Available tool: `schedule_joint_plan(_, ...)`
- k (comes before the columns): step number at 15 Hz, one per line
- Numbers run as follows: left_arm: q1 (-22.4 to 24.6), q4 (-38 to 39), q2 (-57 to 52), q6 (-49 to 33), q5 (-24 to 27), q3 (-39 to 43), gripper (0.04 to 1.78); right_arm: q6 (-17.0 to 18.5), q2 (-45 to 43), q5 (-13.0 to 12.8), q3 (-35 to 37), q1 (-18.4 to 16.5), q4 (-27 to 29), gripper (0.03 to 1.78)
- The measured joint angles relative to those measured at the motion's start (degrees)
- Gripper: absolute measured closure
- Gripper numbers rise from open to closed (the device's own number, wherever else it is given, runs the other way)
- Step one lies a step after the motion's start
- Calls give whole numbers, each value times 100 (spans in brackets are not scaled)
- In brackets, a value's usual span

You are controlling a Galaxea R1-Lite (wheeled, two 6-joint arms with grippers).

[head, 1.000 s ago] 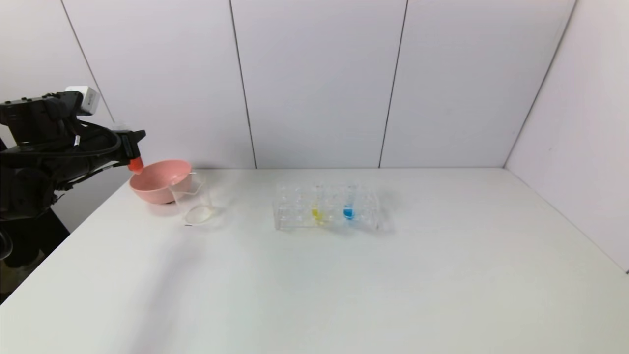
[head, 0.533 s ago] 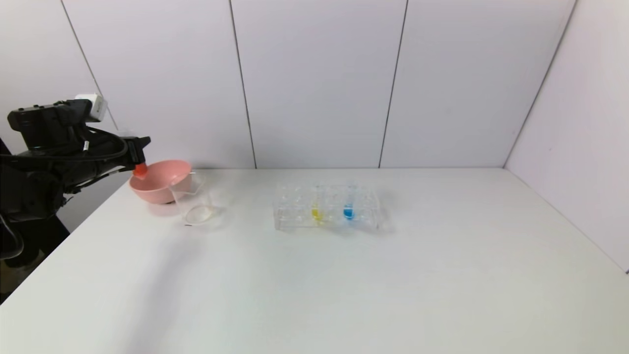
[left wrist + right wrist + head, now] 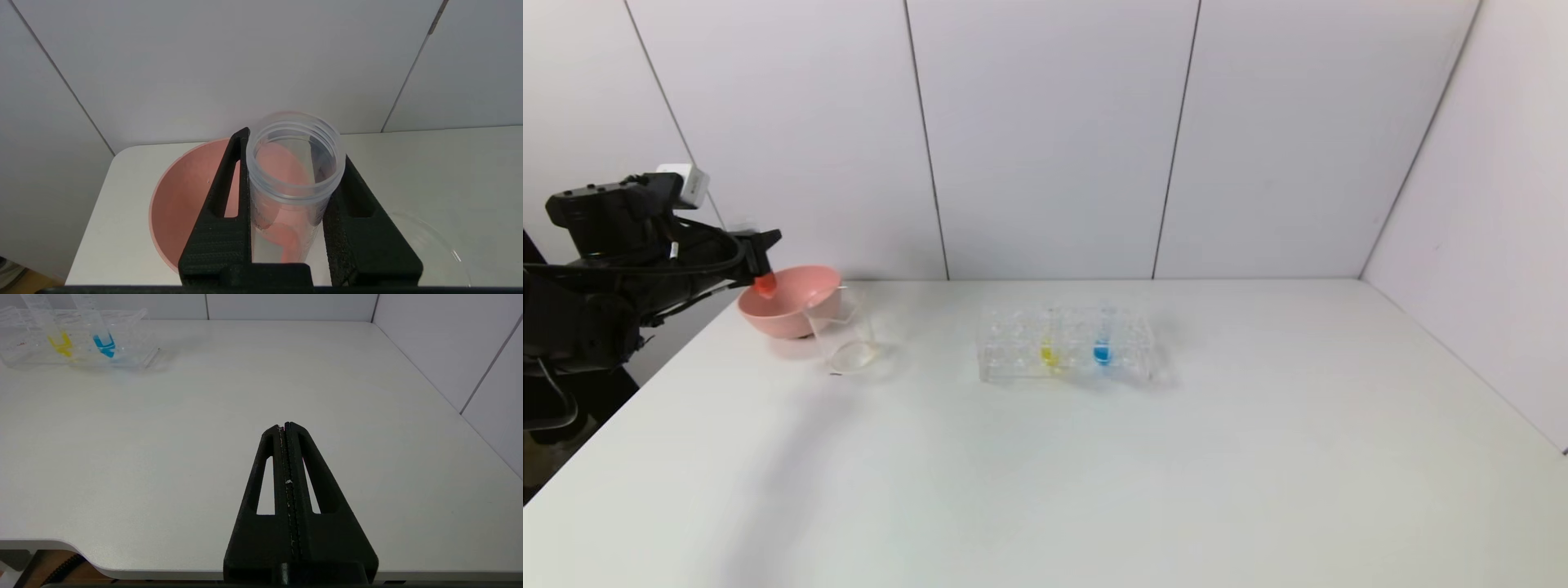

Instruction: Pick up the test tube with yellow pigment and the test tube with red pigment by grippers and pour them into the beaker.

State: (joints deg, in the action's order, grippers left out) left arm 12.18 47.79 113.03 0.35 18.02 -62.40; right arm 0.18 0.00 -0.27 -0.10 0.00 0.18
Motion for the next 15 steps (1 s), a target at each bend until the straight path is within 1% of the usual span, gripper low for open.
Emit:
schedule_joint_plan(3, 129, -18, 6, -9, 413, -50, 132, 0, 0, 0, 0, 0, 0, 170)
schedule_joint_plan(8, 165, -193, -10, 55, 883, -251, 132, -2, 0, 0, 0, 0, 0, 170)
schedule_joint_plan(12, 162, -441, 0, 77, 1723, -394, 132, 0, 0, 2, 0, 0, 0, 170)
schedule_joint_plan(14, 174, -590, -2, 140, 1822, -501, 132, 0, 0, 0, 2, 0, 0, 170)
schedule_joint_plan(15, 182, -733, -10, 330, 1894, -562, 132, 0, 0, 2, 2, 0, 0, 170)
